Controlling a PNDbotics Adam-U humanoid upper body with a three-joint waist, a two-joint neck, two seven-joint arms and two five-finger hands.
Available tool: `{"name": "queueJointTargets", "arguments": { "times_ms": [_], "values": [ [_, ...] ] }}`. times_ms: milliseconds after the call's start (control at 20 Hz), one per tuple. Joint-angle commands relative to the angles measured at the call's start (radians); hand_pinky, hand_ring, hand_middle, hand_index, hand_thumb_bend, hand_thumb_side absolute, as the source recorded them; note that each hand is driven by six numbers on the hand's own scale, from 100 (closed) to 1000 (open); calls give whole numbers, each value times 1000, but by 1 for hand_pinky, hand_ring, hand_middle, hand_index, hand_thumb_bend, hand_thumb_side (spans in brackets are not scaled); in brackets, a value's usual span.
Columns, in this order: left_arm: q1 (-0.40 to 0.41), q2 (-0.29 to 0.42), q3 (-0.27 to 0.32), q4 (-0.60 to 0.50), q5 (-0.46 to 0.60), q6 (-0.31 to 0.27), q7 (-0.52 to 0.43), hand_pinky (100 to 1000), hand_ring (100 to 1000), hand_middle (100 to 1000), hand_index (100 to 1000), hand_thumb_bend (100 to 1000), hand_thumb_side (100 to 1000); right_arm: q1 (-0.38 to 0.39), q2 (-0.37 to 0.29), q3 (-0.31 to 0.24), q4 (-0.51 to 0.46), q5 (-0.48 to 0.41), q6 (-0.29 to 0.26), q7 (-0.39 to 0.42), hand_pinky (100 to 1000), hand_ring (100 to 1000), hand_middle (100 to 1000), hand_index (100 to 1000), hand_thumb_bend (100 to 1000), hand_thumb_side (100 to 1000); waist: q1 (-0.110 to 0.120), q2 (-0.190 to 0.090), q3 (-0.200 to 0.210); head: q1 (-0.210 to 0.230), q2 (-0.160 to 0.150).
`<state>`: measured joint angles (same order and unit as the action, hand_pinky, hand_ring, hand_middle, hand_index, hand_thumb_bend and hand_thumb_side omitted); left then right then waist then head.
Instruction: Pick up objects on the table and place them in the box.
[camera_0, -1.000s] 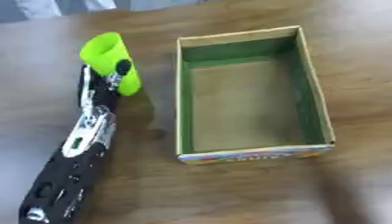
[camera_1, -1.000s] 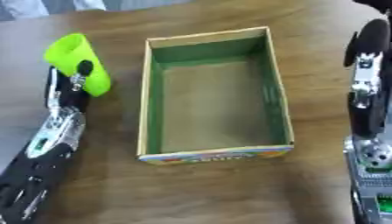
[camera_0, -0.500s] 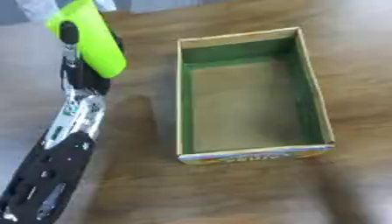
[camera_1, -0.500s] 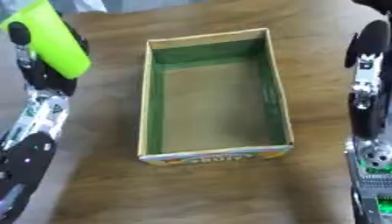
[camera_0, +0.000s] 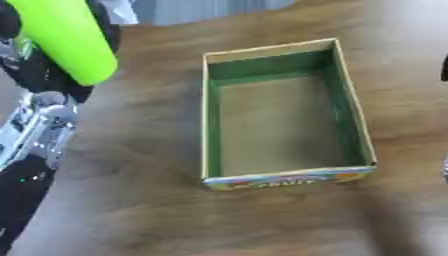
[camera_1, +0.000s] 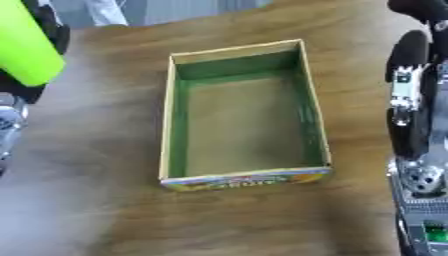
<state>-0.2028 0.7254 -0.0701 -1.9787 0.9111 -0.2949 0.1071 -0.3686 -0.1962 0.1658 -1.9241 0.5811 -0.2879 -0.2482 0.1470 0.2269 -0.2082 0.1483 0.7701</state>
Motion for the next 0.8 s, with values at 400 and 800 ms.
{"name": "queueJointTargets", "arguments": {
  "times_ms": [400,800],
  "values": [
    [-98,87,-82,-17,-159,70,82,100,100,247,353,904,518,-10,-16,12,-2,-2,-8,18,169,763,863,879,118,1000,21,-31,-45,-10,0],
    [-207,91,-144,126,-430,138,13,100,123,378,477,1000,565,-22,-18,22,-1,-6,-12,28,172,763,863,879,129,1000,43,-35,-101,-7,0]
  ]
}}
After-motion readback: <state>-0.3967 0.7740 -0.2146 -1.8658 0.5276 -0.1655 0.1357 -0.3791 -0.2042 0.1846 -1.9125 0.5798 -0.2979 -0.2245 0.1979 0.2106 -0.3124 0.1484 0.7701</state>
